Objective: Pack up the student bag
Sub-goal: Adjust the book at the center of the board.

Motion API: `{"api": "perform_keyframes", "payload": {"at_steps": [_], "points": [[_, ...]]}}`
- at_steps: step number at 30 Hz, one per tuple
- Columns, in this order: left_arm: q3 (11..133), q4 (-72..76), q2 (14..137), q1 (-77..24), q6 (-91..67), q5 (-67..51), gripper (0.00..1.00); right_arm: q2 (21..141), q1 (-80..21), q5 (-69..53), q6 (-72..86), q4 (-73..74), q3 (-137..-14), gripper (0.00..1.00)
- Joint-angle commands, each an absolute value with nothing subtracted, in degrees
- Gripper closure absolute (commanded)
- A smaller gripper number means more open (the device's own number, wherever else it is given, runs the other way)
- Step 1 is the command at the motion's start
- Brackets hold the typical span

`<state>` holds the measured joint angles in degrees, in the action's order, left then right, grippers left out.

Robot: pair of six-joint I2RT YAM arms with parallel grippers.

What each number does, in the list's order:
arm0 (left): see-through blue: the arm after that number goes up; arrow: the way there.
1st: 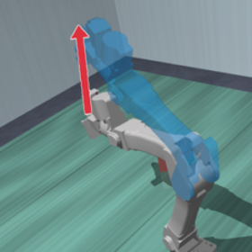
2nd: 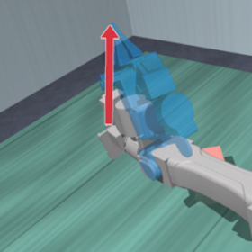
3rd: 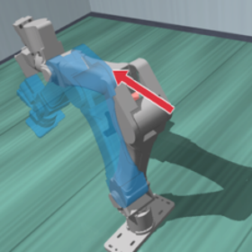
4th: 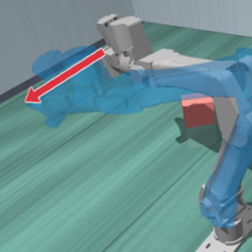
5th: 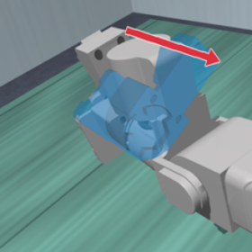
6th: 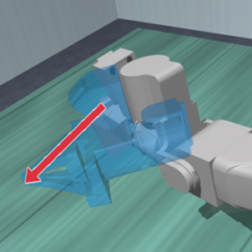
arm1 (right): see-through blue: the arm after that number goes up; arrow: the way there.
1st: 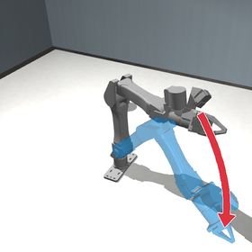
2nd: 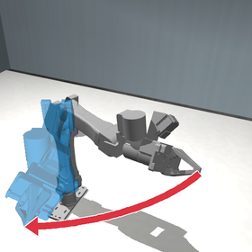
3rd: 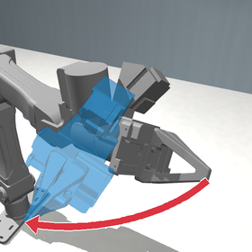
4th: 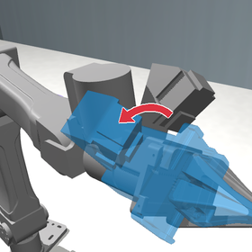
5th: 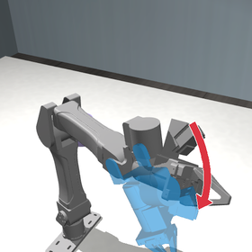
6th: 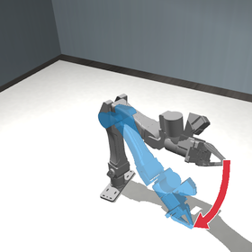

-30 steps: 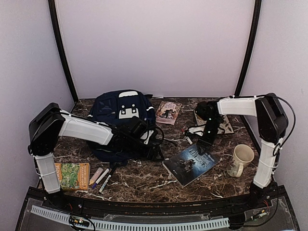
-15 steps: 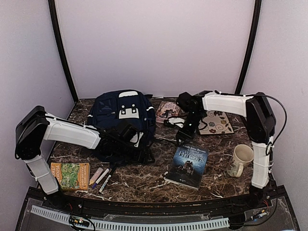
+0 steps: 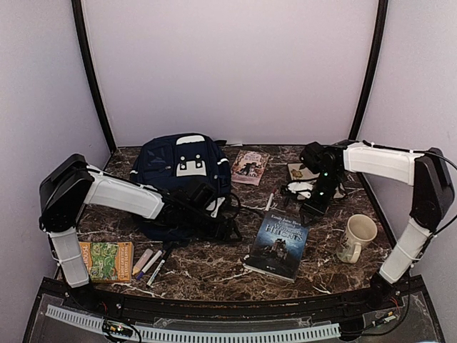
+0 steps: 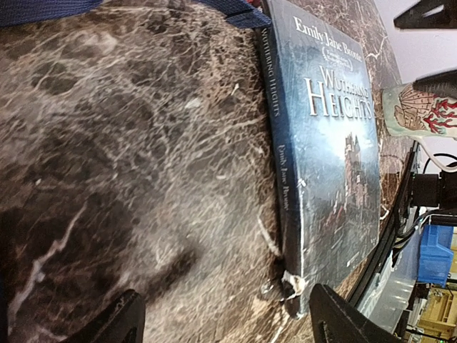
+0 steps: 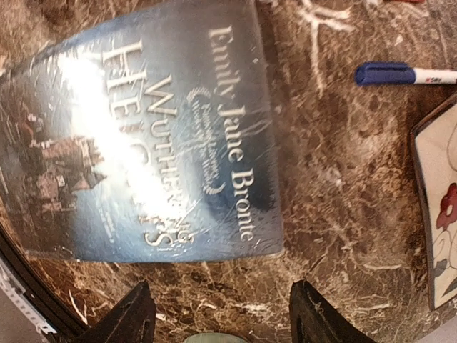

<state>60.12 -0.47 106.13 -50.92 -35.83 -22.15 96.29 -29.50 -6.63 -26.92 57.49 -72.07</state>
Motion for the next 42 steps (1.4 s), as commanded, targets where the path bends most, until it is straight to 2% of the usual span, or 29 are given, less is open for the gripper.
{"api": "perform_keyframes", "payload": {"at_steps": [1, 11, 16, 24, 31, 37, 42], "points": [[63.2, 0.8, 107.7, -51.1, -35.9, -26.1, 0.17, 92.2, -29.9, -5.6, -32.4, 60.5, -68.7, 0.37], [64.7, 2.6, 110.6, -51.1, -39.3, -28.1, 0.18, 93.1, -34.2, 0.7, -37.8, 55.3, -58.5, 0.43], [63.0, 5.9, 110.9, -51.1, -42.8, -29.9, 0.18, 96.4, -35.5, 0.7, -36.3, 50.9, -58.3, 0.46], [62.1, 3.2, 110.3, -51.0, -45.8, -27.8, 0.2, 105.8, -38.6, 0.6, -32.4, 42.7, -65.1, 0.47], [58.1, 1.4, 107.8, -51.0, -47.3, -25.3, 0.2, 114.1, -40.3, -0.9, -26.7, 41.1, -77.8, 0.46], [51.6, -0.5, 100.8, -51.0, -47.7, -22.4, 0.2, 110.9, -37.5, 3.1, -23.1, 43.3, -78.1, 0.41], [46.9, 2.0, 97.1, -51.0, -51.0, -21.9, 0.2, 106.6, -32.1, -5.2, -20.3, 48.5, -77.4, 0.39]]}}
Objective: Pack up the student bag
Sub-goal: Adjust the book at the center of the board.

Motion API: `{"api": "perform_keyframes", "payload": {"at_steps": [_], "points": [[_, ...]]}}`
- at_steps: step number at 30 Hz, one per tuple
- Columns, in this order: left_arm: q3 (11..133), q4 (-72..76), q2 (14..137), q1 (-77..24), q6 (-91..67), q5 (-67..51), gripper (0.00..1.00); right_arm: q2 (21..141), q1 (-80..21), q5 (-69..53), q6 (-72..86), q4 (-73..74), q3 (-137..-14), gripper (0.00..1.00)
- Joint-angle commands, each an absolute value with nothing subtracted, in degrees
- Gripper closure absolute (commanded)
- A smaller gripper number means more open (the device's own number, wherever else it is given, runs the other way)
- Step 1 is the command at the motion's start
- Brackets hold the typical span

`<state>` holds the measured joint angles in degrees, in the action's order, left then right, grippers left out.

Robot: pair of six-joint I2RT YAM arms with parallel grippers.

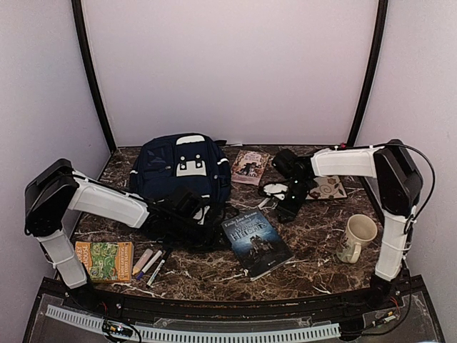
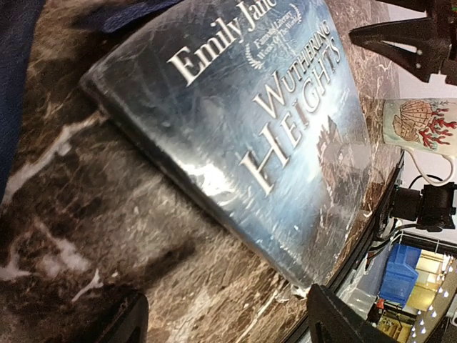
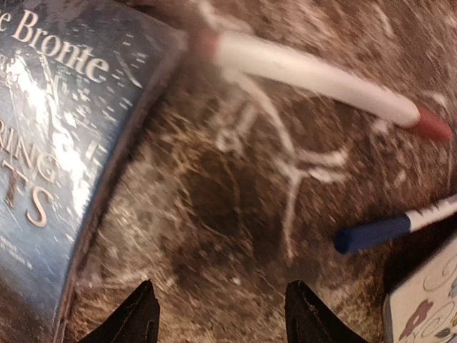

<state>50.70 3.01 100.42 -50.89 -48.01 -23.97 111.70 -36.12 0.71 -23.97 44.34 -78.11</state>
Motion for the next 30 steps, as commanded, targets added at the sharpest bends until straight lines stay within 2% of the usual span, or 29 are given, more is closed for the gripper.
{"api": "perform_keyframes", "payload": {"at_steps": [1, 5, 10, 17, 22, 30], "points": [[45.5, 3.3, 96.8, -51.0, -52.3, -21.5, 0.2, 105.7, -31.6, -7.1, -20.2, 48.9, -77.1, 0.39], [41.3, 11.5, 95.9, -51.1, -58.0, -20.2, 0.2, 104.7, -31.4, -14.0, -19.5, 49.6, -75.5, 0.39], [40.8, 14.5, 96.8, -51.1, -60.4, -20.3, 0.2, 107.2, -31.3, -22.5, -19.0, 50.8, -74.6, 0.37], [38.2, 29.3, 104.3, -50.9, -69.7, -29.2, 0.23, 111.7, -31.3, -27.3, -16.9, 50.5, -75.6, 0.38], [37.6, 33.0, 107.3, -51.2, -74.8, -30.3, 0.24, 113.8, -31.3, -29.3, -16.2, 48.9, -73.4, 0.43], [37.5, 39.5, 113.1, -51.4, -81.6, -31.4, 0.21, 117.8, -31.2, -33.2, -16.4, 46.4, -70.1, 0.52]]}}
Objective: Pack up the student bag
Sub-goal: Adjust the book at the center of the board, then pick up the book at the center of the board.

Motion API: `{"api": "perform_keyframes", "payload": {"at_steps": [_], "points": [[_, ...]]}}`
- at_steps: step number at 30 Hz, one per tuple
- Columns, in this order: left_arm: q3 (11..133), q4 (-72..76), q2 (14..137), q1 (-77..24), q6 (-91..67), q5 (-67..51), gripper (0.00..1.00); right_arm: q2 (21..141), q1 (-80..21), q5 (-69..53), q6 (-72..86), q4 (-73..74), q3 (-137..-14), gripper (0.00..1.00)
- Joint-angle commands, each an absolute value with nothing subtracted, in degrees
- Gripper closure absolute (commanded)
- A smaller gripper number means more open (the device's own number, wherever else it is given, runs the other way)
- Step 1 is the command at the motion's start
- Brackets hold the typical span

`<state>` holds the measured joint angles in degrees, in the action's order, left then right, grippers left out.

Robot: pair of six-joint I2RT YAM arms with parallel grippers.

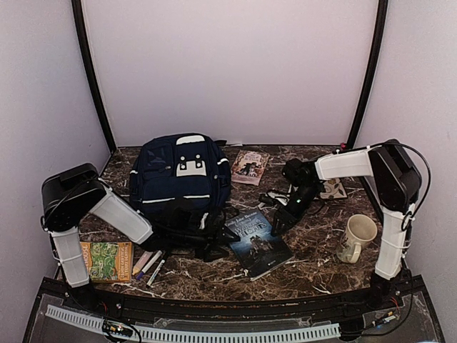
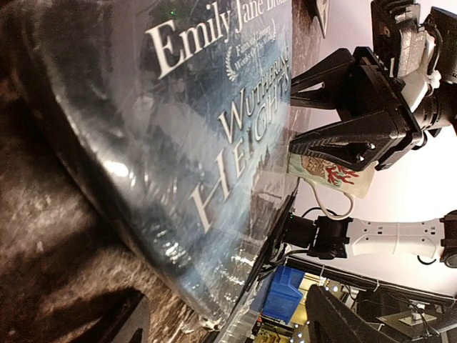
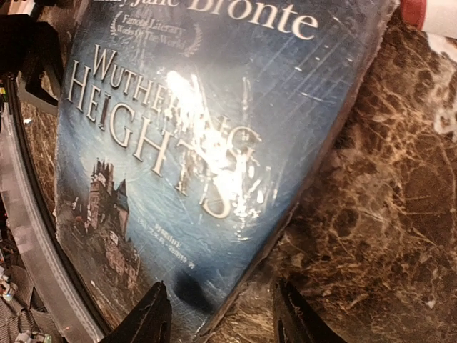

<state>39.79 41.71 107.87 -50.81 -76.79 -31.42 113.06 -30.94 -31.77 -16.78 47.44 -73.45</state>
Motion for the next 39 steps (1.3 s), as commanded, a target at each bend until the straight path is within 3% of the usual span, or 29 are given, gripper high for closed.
{"api": "perform_keyframes", "payload": {"at_steps": [1, 10, 20, 29, 39], "points": [[37.8, 40.4, 113.8, -51.4, -82.1, -31.4, 0.21, 118.3, -31.2, -33.9, -16.5, 46.3, -69.7, 0.54], [44.0, 36.0, 115.0, -51.2, -79.8, -28.5, 0.21, 122.9, -31.3, -40.1, -16.9, 44.0, -67.7, 0.65], [49.2, 40.8, 112.3, -50.9, -72.0, -19.4, 0.24, 125.1, -31.3, -43.7, -17.6, 44.2, -69.0, 0.65], [44.3, 42.6, 108.2, -51.2, -73.5, -14.7, 0.36, 124.8, -31.3, -43.5, -17.9, 44.0, -69.1, 0.64], [42.9, 49.6, 107.0, -51.1, -71.6, -21.6, 0.61, 124.5, -31.2, -43.1, -18.0, 44.1, -69.5, 0.62]]}}
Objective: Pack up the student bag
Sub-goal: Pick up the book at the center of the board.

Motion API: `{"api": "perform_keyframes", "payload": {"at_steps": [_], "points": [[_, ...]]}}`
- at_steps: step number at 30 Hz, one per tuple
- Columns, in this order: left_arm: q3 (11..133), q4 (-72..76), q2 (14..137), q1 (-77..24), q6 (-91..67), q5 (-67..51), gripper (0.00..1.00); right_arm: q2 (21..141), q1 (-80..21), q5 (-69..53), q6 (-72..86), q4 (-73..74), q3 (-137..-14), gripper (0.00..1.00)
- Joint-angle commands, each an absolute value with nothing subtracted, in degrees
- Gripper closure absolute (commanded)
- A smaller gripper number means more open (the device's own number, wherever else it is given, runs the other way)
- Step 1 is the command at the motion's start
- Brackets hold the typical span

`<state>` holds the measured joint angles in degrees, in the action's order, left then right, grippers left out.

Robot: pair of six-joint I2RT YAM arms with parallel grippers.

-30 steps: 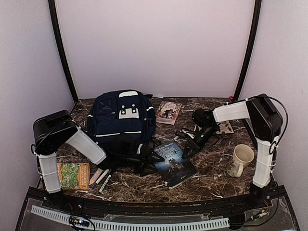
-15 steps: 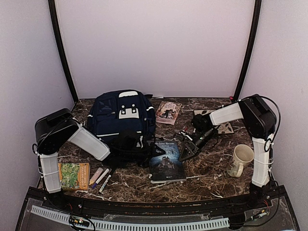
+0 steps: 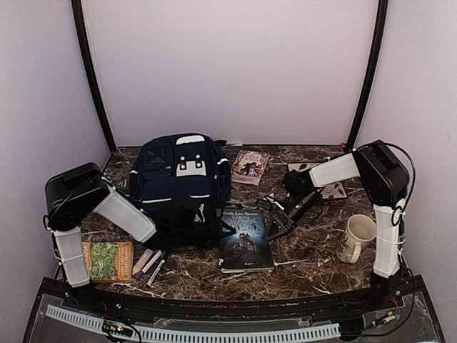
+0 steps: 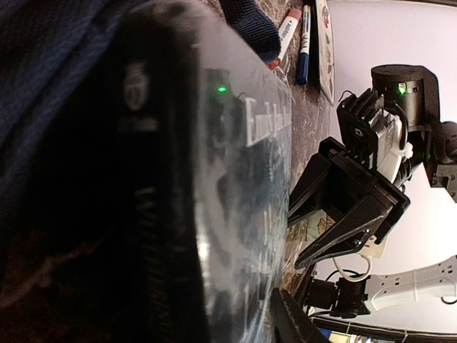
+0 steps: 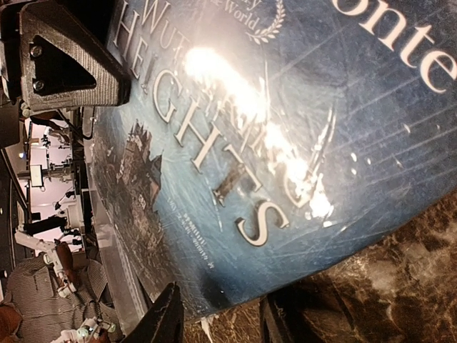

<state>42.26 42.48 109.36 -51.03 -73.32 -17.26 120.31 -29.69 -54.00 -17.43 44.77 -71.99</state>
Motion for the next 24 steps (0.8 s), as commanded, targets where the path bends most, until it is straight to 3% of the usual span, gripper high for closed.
{"api": "perform_keyframes", "payload": {"at_steps": [1, 6, 11, 16, 24], "points": [[43.2, 50.6, 107.3, -51.1, -71.8, -22.6, 0.64, 124.5, -31.2, -43.1, -18.0, 44.1, -69.6, 0.62], [43.5, 53.2, 108.0, -51.1, -73.0, -24.5, 0.79, 124.3, -31.3, -43.0, -18.1, 44.2, -69.4, 0.61], [42.5, 55.2, 107.0, -51.1, -73.9, -25.1, 0.85, 123.7, -31.2, -43.0, -18.3, 44.4, -69.3, 0.6], [41.2, 55.3, 103.8, -51.0, -72.8, -25.7, 0.98, 121.1, -29.5, -45.6, -19.7, 45.7, -69.6, 0.52], [48.0, 29.9, 93.4, -51.0, -55.0, -24.8, 1.0, 110.6, -24.3, -43.7, -21.7, 47.5, -68.9, 0.41]]}}
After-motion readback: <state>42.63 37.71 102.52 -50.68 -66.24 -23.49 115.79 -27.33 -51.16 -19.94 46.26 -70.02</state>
